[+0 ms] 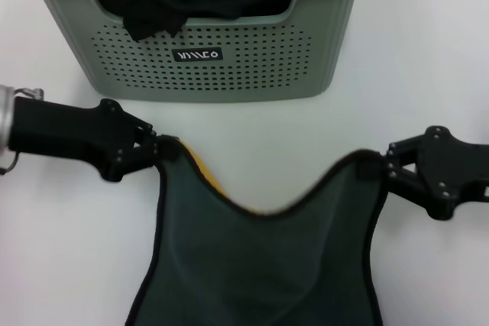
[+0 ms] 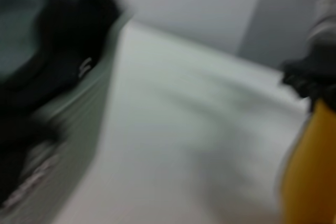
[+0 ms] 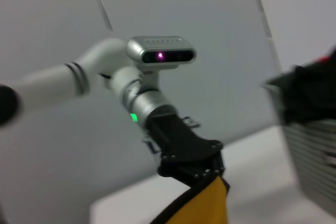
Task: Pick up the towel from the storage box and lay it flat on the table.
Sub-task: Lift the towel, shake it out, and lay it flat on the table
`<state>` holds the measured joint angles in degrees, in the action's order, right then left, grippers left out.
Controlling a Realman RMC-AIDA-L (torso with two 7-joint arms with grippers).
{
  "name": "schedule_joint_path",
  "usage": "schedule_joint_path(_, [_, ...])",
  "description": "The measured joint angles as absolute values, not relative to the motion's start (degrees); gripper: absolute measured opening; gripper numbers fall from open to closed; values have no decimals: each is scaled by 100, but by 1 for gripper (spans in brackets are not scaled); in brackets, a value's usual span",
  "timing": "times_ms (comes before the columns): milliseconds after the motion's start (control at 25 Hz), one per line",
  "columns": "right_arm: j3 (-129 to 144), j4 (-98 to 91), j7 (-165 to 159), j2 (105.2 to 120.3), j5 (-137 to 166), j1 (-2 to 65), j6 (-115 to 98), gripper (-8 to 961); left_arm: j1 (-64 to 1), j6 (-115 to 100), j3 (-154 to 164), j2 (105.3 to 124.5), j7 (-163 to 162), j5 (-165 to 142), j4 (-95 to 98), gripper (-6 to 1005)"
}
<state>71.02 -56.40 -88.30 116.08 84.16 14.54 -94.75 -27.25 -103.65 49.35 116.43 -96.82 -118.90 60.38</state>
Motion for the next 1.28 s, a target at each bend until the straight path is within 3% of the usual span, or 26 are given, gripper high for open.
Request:
schedule_joint_path(320, [7287, -5518, -8579, 11592, 8438, 1555, -8202, 1, -3057, -9180, 4906, 11653, -9749, -12651, 5561, 111])
schedule_joint_path(800, [7379, -4448, -8416, 11591, 8452, 2600, -7003, 5, -3451, -8071, 4902, 11598, -10137, -13297, 4951, 134])
schedule_joint_path(1280, [7445, -4342, -8448, 11582, 8490, 2656, -6985, 7, -3459, -7774, 4831, 11626, -10183, -13178, 4942, 156])
